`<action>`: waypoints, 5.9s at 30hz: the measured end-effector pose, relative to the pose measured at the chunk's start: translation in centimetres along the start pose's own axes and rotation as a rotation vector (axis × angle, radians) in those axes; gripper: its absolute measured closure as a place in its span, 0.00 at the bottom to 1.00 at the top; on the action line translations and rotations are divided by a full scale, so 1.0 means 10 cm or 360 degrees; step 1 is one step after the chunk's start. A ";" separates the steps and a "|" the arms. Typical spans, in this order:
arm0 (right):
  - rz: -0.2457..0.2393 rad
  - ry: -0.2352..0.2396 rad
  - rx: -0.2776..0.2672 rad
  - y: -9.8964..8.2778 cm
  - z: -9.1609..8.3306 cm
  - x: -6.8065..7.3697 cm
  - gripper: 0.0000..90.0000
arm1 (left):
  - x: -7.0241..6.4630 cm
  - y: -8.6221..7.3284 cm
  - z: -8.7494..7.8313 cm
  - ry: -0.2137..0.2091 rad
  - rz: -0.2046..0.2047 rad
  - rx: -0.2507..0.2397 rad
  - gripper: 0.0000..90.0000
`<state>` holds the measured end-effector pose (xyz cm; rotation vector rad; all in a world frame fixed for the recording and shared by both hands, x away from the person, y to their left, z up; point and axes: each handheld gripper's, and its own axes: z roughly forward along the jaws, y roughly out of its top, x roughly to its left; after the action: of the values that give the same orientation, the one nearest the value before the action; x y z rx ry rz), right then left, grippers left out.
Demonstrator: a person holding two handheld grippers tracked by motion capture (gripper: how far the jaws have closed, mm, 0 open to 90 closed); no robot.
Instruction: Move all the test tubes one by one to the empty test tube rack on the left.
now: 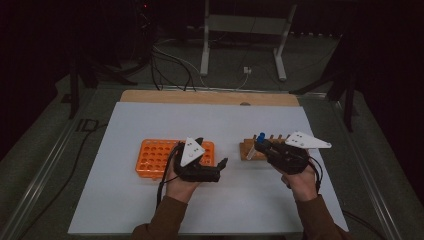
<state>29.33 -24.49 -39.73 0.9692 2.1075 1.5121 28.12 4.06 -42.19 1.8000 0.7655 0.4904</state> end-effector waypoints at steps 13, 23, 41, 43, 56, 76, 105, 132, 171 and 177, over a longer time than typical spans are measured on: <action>-0.0048 0.0135 0.0067 -0.03 0.14 0.23 0.85 | -0.27 0.01 0.23 -0.0115 0.0092 0.0047 0.23; -0.0050 0.0207 0.0077 -0.03 0.17 0.29 0.85 | -0.39 -0.01 0.32 -0.0194 0.0147 0.0061 0.71; -0.0034 0.0181 0.0013 0.00 0.10 0.21 0.35 | -0.25 0.00 0.26 -0.0128 0.0077 0.0056 0.86; -0.0024 0.0148 0.0007 -0.02 0.09 0.17 0.29 | -0.21 0.01 0.23 -0.0113 0.0065 0.0047 0.86; 0.0055 -0.0042 0.0000 -0.14 0.03 -0.11 0.12 | 0.01 0.04 0.03 -0.0043 0.0006 -0.0010 0.86; 0.0069 -0.0186 0.0000 -0.22 -0.10 -0.25 0.00 | 0.32 0.00 -0.28 0.0067 -0.0044 -0.0071 0.86; 0.0084 -0.0199 -0.0017 -0.23 -0.17 -0.30 0.00 | 0.70 -0.37 -0.70 0.0251 -0.0152 -0.0042 0.86; 0.0080 -0.0178 -0.0018 -0.23 -0.18 -0.30 0.00 | 0.71 -0.79 -0.51 0.0166 -0.0115 0.0293 0.86; 0.0104 -0.0214 0.0002 -0.26 -0.09 -0.39 0.00 | 0.80 -0.70 -0.73 0.0150 -0.0241 -0.0004 0.28; 0.0096 -0.0250 0.0014 -0.23 0.00 -0.44 0.04 | 0.84 -0.67 -0.77 0.0237 -0.0305 -0.0044 0.09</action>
<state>31.67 -28.10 -42.31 1.1255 1.9931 1.4066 27.23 16.68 -46.11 1.6579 1.0187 0.5093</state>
